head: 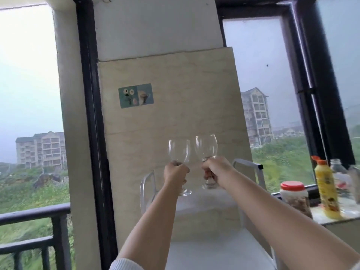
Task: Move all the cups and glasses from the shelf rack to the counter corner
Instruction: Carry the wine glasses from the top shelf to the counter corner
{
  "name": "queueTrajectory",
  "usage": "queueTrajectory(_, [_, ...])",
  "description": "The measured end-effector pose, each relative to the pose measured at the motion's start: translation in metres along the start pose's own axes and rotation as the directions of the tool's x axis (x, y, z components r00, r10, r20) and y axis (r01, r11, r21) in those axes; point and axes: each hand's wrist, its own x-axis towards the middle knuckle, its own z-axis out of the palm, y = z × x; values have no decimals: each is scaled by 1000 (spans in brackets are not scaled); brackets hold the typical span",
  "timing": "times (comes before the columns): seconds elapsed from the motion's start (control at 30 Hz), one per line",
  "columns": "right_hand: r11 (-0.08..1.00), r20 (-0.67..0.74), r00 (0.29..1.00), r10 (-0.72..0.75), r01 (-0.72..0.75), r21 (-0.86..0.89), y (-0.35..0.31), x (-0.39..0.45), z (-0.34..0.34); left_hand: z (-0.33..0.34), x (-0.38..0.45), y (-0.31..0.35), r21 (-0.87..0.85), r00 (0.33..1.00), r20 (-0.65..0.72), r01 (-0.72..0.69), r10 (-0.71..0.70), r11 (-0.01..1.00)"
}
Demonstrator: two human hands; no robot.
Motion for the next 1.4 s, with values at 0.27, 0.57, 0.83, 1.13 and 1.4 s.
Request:
queueTrajectory(0.27, [993,-242,964,-114,114,-15,-53,-78,-126,107,-56,45,-261,914,352,-114,204,959])
queueTrajectory(0.57, [989,-583,800,-144,136,-58,-77,-223,-325,263,-226,93,-333,615,742,-9,267,943])
queueTrajectory(0.83, [982,-815,566,-123,-51,-183,-89,-398,-525,416,-446,130,-360,354,897,236,265,903])
queueTrajectory(1.13, [975,-956,279,-94,-167,-145,-108,-581,-699,561,-675,166,-231,-53,963,330,262,915])
queueTrajectory(1.4, [974,-984,37,-175,-137,-179,-125,-680,-847,704,-834,209,-201,-284,907,360,312,911])
